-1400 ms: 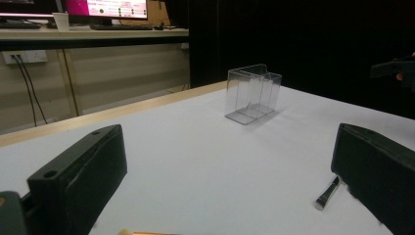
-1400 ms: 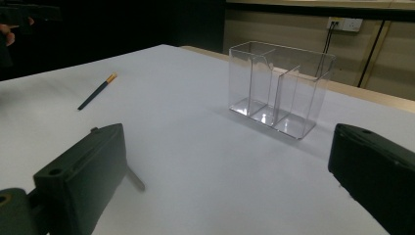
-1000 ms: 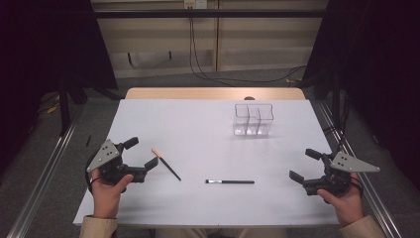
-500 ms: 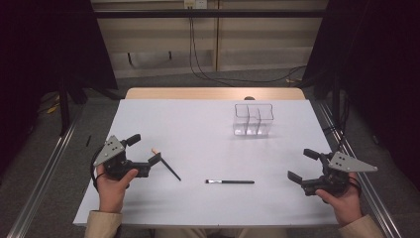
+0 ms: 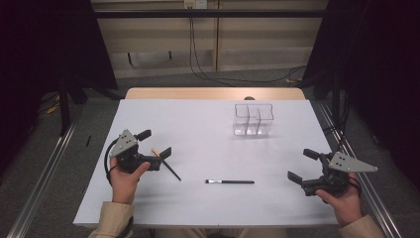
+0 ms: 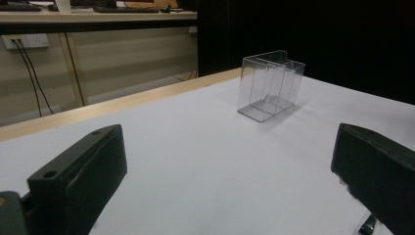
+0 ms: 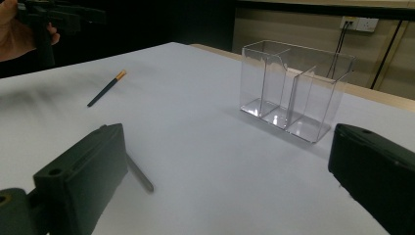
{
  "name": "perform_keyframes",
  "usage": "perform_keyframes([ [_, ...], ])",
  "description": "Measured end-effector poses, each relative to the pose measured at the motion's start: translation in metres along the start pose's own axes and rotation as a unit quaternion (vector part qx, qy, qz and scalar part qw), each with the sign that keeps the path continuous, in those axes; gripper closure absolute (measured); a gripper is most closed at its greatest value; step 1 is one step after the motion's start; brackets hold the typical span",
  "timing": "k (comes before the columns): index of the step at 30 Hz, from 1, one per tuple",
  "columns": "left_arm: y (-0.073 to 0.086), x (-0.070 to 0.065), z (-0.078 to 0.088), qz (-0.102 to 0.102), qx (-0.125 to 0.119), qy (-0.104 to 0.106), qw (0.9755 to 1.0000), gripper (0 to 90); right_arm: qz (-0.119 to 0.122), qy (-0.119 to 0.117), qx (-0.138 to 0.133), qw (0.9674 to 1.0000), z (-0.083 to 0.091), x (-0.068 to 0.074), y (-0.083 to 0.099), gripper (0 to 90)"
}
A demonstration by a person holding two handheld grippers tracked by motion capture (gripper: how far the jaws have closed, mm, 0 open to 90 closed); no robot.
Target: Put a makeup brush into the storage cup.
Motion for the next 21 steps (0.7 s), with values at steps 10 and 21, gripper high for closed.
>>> perform_keyframes([
  [10, 0.0056, 0.0021, -0.0099, -0.003, 0.011, -0.002, 0.9999, 0.1, 0.003, -0.004, 0.003, 1.0000, -0.0007, 0.0014, 0.0006, 0.5],
  [21, 0.0074, 0.0063, -0.0095, 0.009, 0.027, -0.010, 0.9995, 0.1, 0.005, -0.004, 0.001, 1.0000, -0.0011, 0.0013, 0.0001, 0.5],
])
Point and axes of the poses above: each handheld gripper's, and its own axes: z roughly backward along the jaws, y roughly out of its underside, x roughly to its left, the point moved 5 cm from there along -z, roughly forward along the jaws, and after that the axes turned 11 degrees about -x, right-handed, at the moved point
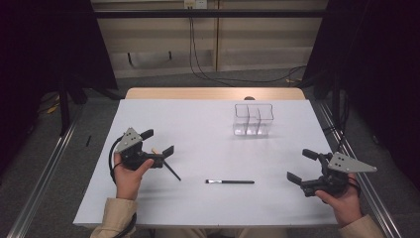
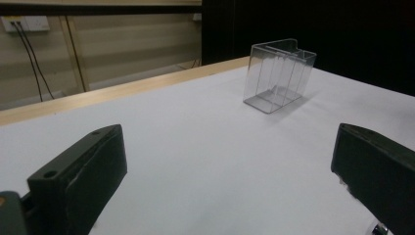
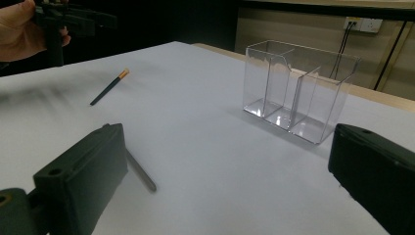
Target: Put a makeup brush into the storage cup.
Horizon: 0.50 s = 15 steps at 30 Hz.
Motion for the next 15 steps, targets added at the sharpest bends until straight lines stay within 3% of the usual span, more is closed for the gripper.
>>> perform_keyframes([
  [2, 0.0017, 0.0021, -0.0022, 0.014, 0.015, -0.007, 0.9998, 0.1, -0.001, -0.001, 0.000, 1.0000, -0.0001, 0.0000, 0.0001, 0.5],
  [8, 0.0049, 0.0055, -0.0057, 0.020, 0.049, -0.017, 0.9985, 0.0, 0.000, -0.001, 0.001, 1.0000, -0.0006, 0.0001, 0.0006, 0.5],
  [15, 0.0055, 0.0081, -0.0087, 0.027, 0.100, -0.028, 0.9943, 0.0, -0.002, -0.005, 0.002, 1.0000, -0.0009, 0.0001, 0.0011, 0.5],
])
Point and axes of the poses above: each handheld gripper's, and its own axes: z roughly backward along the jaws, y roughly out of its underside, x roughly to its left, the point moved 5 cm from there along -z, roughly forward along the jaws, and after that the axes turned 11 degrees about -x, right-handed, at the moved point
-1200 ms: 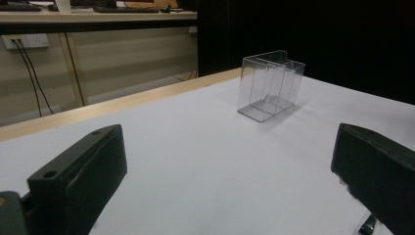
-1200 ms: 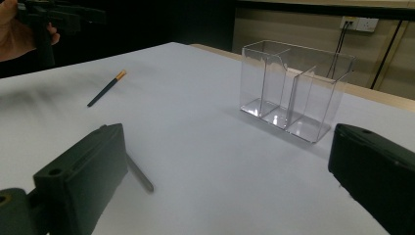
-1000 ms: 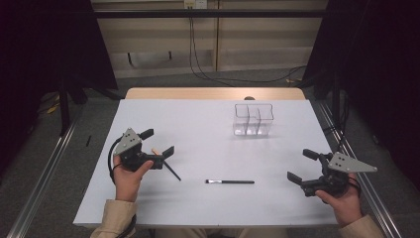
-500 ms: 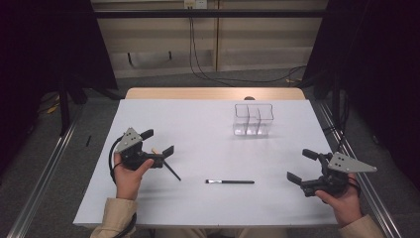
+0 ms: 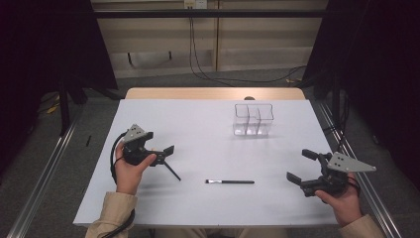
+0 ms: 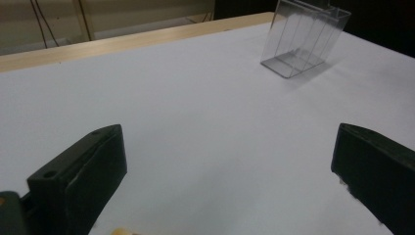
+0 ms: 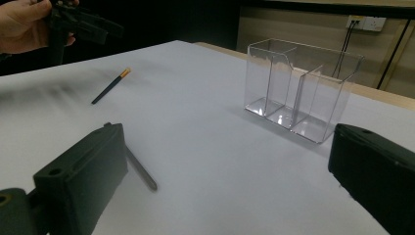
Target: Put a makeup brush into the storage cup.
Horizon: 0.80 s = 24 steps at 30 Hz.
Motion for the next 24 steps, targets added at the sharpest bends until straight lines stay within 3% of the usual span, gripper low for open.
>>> perform_keyframes([
  [3, -0.0002, 0.0010, -0.0006, 0.014, 0.021, -0.006, 0.9997, 0.0, -0.001, -0.001, 0.001, 1.0000, -0.0002, 0.0008, -0.0002, 0.5],
  [9, 0.0003, 0.0028, 0.0001, 0.022, 0.066, -0.016, 0.9974, 0.0, -0.001, -0.001, 0.003, 1.0000, -0.0003, 0.0007, 0.0003, 0.5],
  [15, 0.0006, 0.0051, -0.0003, 0.040, 0.116, -0.028, 0.9921, 0.0, 0.001, -0.002, 0.004, 1.0000, -0.0004, 0.0005, 0.0005, 0.5],
  [19, 0.0038, 0.0048, -0.0017, 0.055, 0.159, -0.030, 0.9852, 0.0, 0.000, -0.002, 0.003, 1.0000, -0.0004, 0.0007, 0.0004, 0.5],
  [24, 0.0080, 0.0039, -0.0043, 0.091, 0.213, -0.039, 0.9720, 0.0, 0.000, -0.003, 0.005, 1.0000, -0.0009, 0.0010, 0.0011, 0.5],
])
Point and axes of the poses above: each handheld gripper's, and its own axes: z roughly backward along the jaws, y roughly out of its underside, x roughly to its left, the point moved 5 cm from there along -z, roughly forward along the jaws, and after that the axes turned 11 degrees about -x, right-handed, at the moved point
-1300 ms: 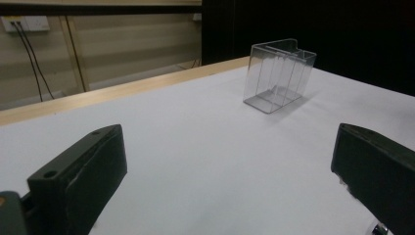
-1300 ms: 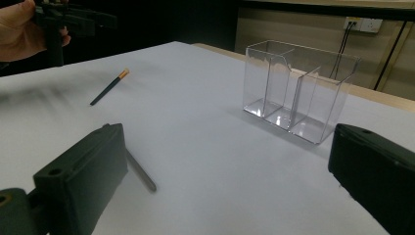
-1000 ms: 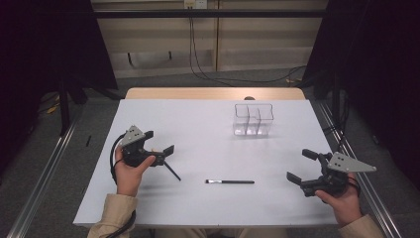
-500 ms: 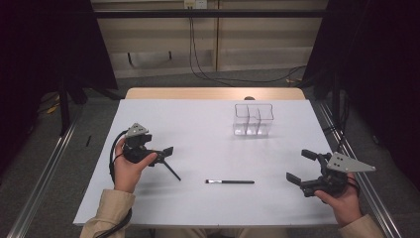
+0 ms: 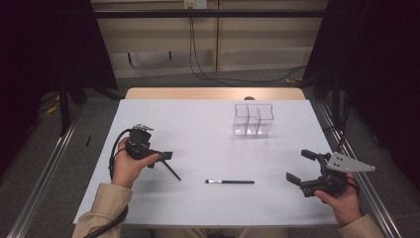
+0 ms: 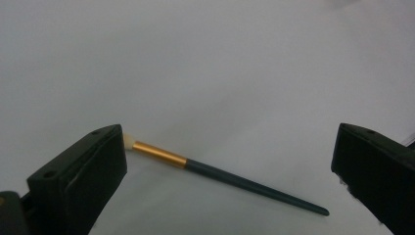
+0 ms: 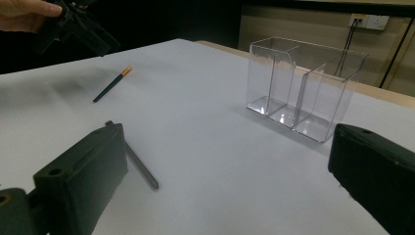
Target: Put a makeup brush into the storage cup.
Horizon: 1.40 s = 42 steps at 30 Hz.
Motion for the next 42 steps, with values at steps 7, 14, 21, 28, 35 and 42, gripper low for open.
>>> perform_keyframes([
  [7, 0.005, 0.000, -0.003, 0.020, 0.069, -0.022, 0.9971, 0.0, -0.001, 0.000, 0.000, 1.0000, -0.001, 0.001, 0.000, 0.5],
  [14, 0.010, -0.001, -0.008, 0.031, 0.100, -0.038, 0.9938, 0.0, -0.001, 0.000, 0.000, 1.0000, 0.000, 0.000, 0.000, 0.5],
  [21, 0.010, -0.003, -0.012, 0.038, 0.121, -0.046, 0.9908, 0.0, -0.001, 0.001, 0.000, 1.0000, 0.000, 0.000, 0.000, 0.6],
  [28, 0.012, -0.006, -0.017, 0.039, 0.130, -0.053, 0.9893, 1.6, -0.001, 0.000, 0.001, 1.0000, 0.000, 0.000, 0.001, 0.6],
  [35, 0.012, -0.009, -0.022, 0.031, 0.134, -0.065, 0.9883, 2.4, 0.001, 0.000, 0.002, 1.0000, 0.000, 0.000, 0.001, 0.6],
  [42, 0.014, -0.011, -0.027, 0.022, 0.141, -0.079, 0.9867, 3.4, 0.000, 0.000, 0.002, 1.0000, 0.000, -0.001, 0.001, 0.6],
])
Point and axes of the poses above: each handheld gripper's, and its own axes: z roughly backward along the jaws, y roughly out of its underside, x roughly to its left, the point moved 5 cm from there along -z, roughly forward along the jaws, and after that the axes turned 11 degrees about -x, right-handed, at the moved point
